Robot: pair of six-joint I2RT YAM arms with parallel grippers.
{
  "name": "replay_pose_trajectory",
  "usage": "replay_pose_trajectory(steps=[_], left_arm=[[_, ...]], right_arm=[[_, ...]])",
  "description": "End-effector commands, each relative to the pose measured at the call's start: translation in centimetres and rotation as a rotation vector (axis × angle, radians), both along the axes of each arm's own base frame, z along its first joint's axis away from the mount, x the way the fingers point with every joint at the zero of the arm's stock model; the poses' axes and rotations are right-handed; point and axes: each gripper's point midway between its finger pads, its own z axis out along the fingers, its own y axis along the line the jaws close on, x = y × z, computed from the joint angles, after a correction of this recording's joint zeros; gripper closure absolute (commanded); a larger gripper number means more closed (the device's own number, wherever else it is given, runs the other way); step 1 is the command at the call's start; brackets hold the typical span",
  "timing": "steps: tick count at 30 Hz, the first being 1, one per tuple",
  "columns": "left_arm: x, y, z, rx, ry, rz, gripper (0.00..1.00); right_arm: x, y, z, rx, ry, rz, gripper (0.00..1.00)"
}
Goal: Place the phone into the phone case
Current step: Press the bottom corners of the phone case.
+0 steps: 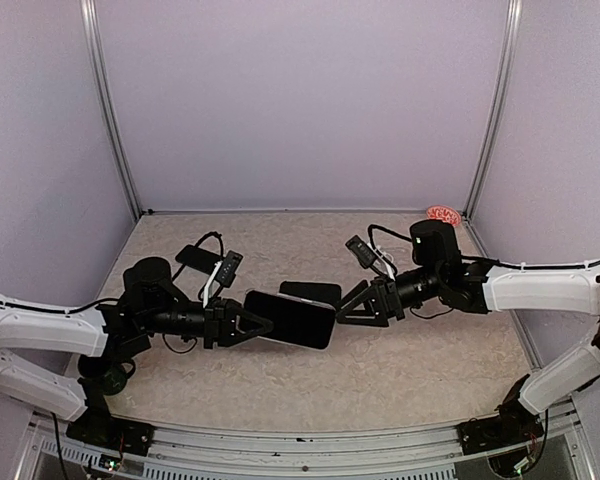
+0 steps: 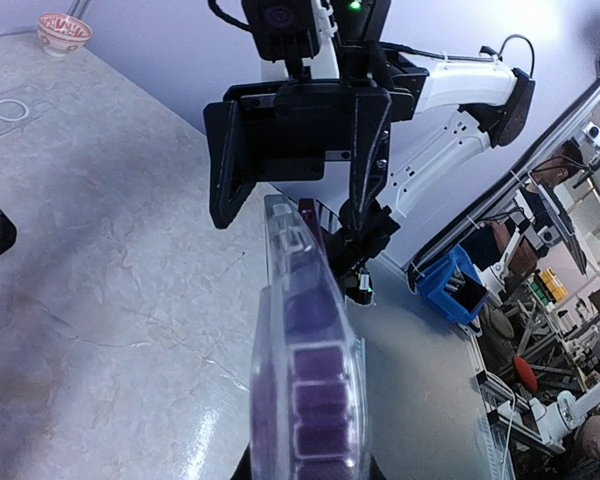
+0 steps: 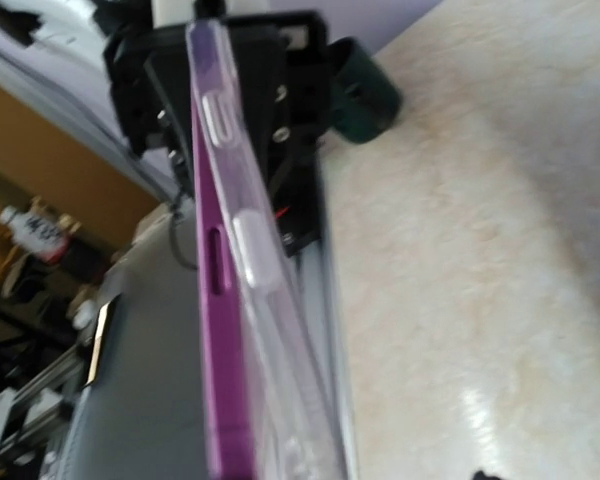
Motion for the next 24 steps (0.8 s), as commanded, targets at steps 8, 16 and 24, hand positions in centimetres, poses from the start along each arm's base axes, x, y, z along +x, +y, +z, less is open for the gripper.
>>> replay_pose_trajectory(steps=[8,16,24], left_arm=[[-1.7,-1.3,2.8,-0.027,-0.109,-0.125,0.92],[-1.4,-1.8,2.3,0.0,-0.104,-0.128,0.92],[-1.3,-2.0,2.3,0.008,-0.104,-0.13,0.92]], right_arm=[[-3.1,-0.5,1.7,0.096,0.022,0.196,0.33],[-3.8,0.0,0.5,0.081,0.076,0.238,0.43],[-4.1,0.4,0.3,0.073,0.083,0.251,0.51]])
